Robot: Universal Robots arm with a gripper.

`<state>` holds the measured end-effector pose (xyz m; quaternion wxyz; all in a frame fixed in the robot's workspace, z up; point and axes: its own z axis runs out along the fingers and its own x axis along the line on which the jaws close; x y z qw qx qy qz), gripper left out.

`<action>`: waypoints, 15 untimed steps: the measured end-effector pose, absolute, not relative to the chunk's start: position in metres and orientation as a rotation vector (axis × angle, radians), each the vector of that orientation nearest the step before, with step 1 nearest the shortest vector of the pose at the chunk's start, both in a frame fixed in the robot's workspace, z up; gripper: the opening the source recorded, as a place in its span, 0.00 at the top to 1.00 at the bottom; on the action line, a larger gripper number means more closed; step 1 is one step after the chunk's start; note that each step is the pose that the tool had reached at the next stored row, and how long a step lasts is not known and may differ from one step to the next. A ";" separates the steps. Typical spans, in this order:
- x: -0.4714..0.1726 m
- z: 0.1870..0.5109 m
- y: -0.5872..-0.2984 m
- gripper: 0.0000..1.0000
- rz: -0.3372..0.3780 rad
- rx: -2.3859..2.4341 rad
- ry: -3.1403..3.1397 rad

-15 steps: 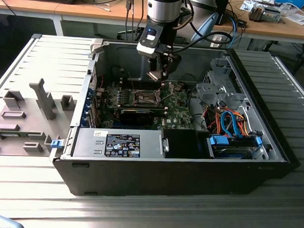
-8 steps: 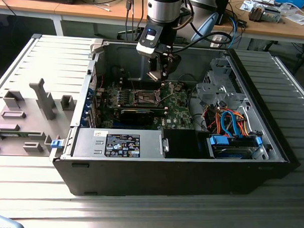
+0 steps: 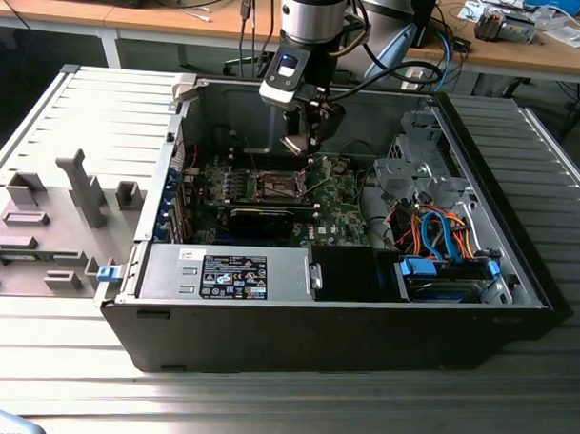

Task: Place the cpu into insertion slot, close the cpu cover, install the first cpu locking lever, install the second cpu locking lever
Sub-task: 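Place the cpu into insertion slot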

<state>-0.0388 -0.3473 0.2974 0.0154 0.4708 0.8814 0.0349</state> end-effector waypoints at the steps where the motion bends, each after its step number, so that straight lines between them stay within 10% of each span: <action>1: -0.039 0.297 -0.347 0.46 0.109 1.467 2.741; 15: -0.039 0.297 -0.347 0.46 0.108 1.496 2.725</action>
